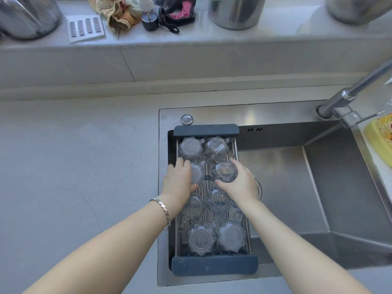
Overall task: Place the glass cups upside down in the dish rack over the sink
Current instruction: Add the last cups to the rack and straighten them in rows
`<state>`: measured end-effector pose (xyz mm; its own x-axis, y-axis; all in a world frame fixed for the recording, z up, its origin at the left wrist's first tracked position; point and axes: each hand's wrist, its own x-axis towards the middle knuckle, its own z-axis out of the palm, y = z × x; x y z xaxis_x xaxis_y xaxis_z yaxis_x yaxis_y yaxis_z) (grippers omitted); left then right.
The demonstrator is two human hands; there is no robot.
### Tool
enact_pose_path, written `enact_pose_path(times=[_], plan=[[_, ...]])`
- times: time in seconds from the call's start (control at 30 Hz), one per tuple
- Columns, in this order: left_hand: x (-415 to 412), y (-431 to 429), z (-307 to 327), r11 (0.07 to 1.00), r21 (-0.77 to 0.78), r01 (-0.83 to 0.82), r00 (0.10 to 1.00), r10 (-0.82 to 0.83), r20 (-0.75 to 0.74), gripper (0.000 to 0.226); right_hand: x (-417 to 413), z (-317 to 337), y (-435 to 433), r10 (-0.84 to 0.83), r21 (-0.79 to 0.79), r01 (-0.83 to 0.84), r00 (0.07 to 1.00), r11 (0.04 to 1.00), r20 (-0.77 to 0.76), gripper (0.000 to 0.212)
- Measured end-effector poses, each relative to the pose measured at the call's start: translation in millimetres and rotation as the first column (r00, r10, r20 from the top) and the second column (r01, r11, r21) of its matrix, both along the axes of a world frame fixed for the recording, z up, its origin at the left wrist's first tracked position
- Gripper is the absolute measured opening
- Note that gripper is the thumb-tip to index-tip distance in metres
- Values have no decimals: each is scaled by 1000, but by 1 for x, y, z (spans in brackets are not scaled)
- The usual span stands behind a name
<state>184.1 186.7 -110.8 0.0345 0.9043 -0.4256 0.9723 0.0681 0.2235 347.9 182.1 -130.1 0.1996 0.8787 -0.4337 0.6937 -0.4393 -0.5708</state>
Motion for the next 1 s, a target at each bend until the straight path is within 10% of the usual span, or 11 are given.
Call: enact_pose_path(times=[0.83, 1.0], plan=[[-11, -23, 11, 986, 165, 7, 992, -28, 126, 63, -2, 20, -4, 83, -17, -85, 990, 996, -116, 77], [-17, -59, 13, 983, -47, 180, 976, -172, 137, 64, 14, 31, -45, 91, -20, -93, 992, 995, -85, 54]])
